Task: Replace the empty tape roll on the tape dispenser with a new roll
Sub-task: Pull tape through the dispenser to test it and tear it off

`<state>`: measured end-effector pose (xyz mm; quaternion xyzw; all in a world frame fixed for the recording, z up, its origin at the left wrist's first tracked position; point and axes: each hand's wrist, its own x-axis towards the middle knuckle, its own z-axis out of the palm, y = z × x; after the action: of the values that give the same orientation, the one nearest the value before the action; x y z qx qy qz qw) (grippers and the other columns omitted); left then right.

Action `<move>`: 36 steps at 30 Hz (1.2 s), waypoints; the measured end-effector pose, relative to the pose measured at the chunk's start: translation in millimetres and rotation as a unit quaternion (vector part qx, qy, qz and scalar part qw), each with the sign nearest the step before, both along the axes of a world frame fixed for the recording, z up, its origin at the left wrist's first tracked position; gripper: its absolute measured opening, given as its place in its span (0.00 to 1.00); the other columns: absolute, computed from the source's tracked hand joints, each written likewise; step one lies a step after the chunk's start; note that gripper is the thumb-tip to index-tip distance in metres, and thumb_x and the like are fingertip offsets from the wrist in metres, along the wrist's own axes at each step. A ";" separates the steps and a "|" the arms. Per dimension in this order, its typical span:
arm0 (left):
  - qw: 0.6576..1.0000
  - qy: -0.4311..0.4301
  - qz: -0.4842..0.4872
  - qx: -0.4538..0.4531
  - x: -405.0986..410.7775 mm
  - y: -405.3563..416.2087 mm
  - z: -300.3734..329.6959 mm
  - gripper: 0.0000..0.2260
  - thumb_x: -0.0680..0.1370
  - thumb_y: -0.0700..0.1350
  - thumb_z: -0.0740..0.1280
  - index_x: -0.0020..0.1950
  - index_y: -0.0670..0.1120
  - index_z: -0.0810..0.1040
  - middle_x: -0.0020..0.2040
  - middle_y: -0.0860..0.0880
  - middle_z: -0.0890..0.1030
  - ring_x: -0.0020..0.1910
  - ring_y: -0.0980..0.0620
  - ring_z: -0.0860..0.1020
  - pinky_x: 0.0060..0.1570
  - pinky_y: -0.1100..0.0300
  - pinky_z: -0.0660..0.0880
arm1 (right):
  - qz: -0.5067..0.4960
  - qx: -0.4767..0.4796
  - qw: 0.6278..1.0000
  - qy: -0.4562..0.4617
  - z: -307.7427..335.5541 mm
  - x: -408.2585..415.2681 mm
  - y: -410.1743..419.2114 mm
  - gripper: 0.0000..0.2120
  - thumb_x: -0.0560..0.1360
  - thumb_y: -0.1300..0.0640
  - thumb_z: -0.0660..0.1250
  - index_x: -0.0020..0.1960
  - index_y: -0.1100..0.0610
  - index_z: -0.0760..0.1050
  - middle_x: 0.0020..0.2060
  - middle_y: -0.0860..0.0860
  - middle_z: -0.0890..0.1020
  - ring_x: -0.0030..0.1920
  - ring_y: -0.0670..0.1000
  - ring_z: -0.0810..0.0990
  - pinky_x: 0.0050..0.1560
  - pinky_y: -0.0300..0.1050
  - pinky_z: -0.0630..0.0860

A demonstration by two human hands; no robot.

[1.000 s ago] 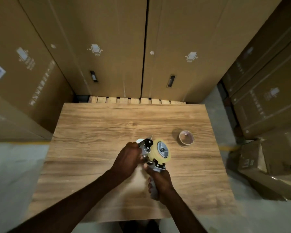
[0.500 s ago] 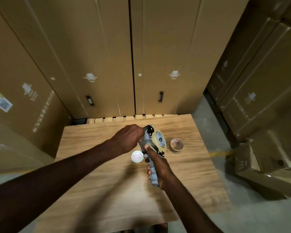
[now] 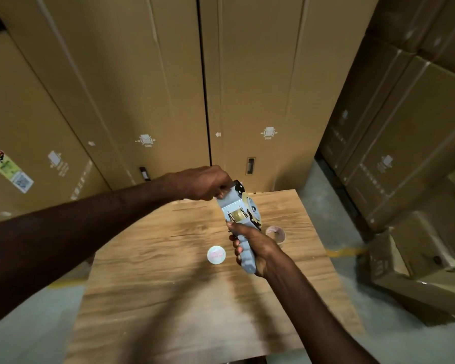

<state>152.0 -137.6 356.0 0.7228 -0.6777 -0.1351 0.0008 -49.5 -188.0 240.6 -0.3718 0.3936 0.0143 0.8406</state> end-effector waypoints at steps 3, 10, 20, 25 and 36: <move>0.999 -0.028 -0.025 -0.001 6.1 -8.8 22.7 0.09 0.75 0.36 0.66 0.40 0.50 0.78 0.36 0.51 0.80 0.33 0.53 0.79 0.33 0.54 0.76 | 0.001 -0.017 1.000 -0.003 9.8 -4.8 -3.4 0.12 0.74 0.51 0.78 0.41 0.55 0.78 0.27 0.50 0.74 0.21 0.46 0.72 0.22 0.35 0.69; 0.998 -0.013 -0.061 -0.031 -1.2 -29.0 52.9 0.10 0.77 0.36 0.68 0.40 0.49 0.77 0.37 0.52 0.81 0.36 0.61 0.80 0.33 0.67 0.72 | 0.003 -0.025 1.000 -0.010 37.0 -22.0 -11.4 0.13 0.75 0.50 0.78 0.41 0.56 0.78 0.27 0.49 0.73 0.22 0.45 0.72 0.23 0.35 0.68; 0.998 -0.010 -0.036 -0.051 21.2 -25.2 87.6 0.06 0.78 0.38 0.67 0.43 0.47 0.80 0.39 0.52 0.81 0.36 0.62 0.79 0.35 0.65 0.74 | 0.000 -0.046 0.999 -0.016 38.7 -37.8 -12.6 0.13 0.73 0.50 0.79 0.46 0.57 0.78 0.29 0.50 0.74 0.23 0.46 0.71 0.23 0.36 0.68; 0.998 0.037 0.024 -0.041 40.0 -18.8 87.2 0.06 0.79 0.37 0.65 0.45 0.45 0.79 0.38 0.51 0.82 0.33 0.56 0.81 0.32 0.58 0.78 | 0.005 -0.065 0.998 -0.009 30.6 -38.1 -10.1 0.16 0.72 0.49 0.80 0.50 0.58 0.78 0.29 0.50 0.74 0.24 0.47 0.72 0.22 0.37 0.68; 0.963 0.248 0.080 0.061 60.4 -30.0 76.2 0.06 0.76 0.35 0.71 0.52 0.35 0.83 0.41 0.40 0.86 0.37 0.49 0.84 0.41 0.54 0.83 | 0.028 -0.054 0.998 0.009 10.7 -39.1 -17.8 0.18 0.70 0.48 0.81 0.49 0.57 0.79 0.30 0.50 0.74 0.24 0.47 0.71 0.22 0.38 0.68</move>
<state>212.5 -167.6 432.2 0.7175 -0.5863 -0.3510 0.1354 -88.6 -205.8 251.4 -0.4272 0.3910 0.0196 0.8150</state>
